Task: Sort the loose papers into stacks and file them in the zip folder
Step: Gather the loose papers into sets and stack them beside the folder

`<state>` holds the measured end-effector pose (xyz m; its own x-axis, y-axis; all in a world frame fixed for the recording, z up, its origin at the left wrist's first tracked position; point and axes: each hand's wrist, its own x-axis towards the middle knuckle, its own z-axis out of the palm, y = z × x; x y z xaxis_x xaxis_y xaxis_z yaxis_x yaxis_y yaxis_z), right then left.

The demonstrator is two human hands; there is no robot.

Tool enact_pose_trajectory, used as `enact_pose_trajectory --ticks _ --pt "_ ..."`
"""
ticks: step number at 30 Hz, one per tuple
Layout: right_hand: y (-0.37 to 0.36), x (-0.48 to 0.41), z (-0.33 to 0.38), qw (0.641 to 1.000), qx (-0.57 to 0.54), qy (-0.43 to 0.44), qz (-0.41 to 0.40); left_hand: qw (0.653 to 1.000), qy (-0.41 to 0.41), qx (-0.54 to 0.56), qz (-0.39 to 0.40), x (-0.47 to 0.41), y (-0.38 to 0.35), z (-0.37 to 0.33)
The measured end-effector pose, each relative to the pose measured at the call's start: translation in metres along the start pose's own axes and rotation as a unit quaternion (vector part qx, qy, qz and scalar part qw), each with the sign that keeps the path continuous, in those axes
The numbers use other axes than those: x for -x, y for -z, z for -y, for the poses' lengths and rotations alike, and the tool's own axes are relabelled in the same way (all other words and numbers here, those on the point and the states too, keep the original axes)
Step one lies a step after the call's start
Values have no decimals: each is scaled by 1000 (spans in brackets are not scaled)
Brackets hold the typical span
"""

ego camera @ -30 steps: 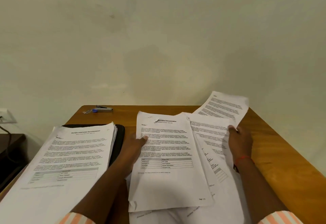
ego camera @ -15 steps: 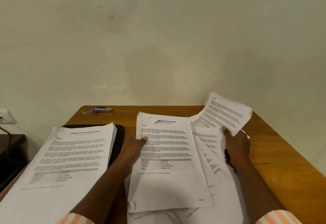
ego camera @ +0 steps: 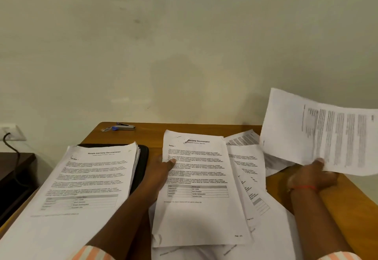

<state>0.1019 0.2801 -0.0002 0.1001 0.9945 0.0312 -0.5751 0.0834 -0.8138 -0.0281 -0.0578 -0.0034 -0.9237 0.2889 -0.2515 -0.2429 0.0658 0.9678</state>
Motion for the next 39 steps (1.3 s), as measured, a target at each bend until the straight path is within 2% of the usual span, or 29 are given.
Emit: enact_pose_trajectory --ticks 3,6,10,13,15,22,33,35,39 --pt "-6 16 -3 996 39 -34 71 1000 -9 5 8 1 0 0" --pt "-13 41 4 968 74 -85 226 1000 -9 1 12 0 2 1" --pt "-13 75 6 849 176 -85 492 1000 -19 -9 20 2 1 0" --pt "-11 91 -8 756 241 -93 602 998 -59 -36 4 7 0 -6" --pt "-9 94 -17 723 265 -94 631 997 -69 -38 -6 6 0 -5" --pt "-8 85 -26 730 266 -75 626 994 -96 45 -2 2 1 -1" --pt "-8 78 -32 747 280 -57 601 988 -144 3 -62 -2 5 2" --pt "-8 75 -35 766 285 -41 574 981 -176 -31 -78 -1 5 2" --pt "-8 68 -38 832 261 -44 487 950 -262 -124 -119 3 6 -5"
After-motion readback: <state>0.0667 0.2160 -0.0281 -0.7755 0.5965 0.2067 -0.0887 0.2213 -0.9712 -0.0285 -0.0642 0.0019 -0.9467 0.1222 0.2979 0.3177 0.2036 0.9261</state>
